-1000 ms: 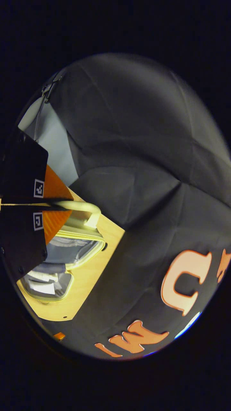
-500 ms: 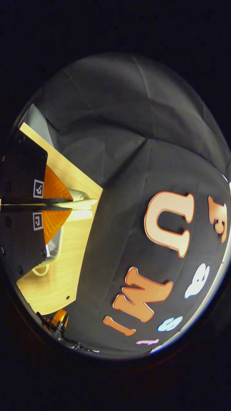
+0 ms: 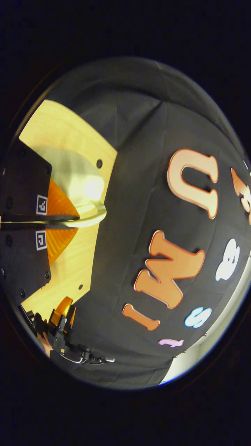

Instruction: First open the suitcase, pack the skin care products into it, and then close the suitcase.

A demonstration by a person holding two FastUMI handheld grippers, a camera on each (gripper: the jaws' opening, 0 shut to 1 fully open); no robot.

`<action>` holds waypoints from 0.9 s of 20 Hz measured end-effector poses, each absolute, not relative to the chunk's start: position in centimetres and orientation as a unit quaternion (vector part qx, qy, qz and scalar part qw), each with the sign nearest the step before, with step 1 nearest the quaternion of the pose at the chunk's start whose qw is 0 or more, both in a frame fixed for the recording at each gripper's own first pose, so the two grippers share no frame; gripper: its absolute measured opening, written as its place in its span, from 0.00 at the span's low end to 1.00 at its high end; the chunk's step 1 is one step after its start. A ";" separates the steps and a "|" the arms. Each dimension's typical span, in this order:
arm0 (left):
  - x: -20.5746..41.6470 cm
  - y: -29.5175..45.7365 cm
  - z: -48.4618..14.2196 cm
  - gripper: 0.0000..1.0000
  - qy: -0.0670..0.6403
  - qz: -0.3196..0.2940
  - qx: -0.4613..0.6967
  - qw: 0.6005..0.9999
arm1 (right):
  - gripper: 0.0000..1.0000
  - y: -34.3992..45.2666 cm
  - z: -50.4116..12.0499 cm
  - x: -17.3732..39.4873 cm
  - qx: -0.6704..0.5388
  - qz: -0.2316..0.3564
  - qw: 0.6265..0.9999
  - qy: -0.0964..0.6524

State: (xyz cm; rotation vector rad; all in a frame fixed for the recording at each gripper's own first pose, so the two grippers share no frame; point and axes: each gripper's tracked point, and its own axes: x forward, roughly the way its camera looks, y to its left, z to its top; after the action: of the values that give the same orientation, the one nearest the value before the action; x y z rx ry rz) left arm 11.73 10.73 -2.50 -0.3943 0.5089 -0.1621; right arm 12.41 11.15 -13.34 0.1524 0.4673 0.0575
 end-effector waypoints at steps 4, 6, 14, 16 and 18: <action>12.8 3.5 -7.2 0.02 0.296 -0.127 -0.166 0.932 | 0.72 10.2 -14.4 12.0 0.073 0.027 0.968 0.239; 13.1 1.1 -9.8 0.02 0.321 -0.141 -0.163 0.922 | 0.72 9.4 -14.8 11.6 0.072 0.024 0.968 0.239; 12.4 -4.8 -18.5 0.17 0.369 -0.167 -0.026 0.914 | 0.72 7.9 -14.5 10.0 0.071 0.016 0.971 0.228; 12.6 -5.5 -17.3 0.28 0.333 -0.179 -0.042 0.925 | 0.72 7.6 -14.1 10.1 0.075 0.011 0.972 0.221; 12.8 -6.0 -16.4 0.58 0.309 -0.189 -0.042 0.931 | 0.72 7.1 -13.7 9.8 0.085 0.004 0.972 0.218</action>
State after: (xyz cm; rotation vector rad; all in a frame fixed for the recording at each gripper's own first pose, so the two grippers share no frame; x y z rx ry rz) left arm 12.78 -5.95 -16.41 -0.0857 0.6322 -0.3867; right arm 9.84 7.11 -13.67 0.1717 0.4401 0.0082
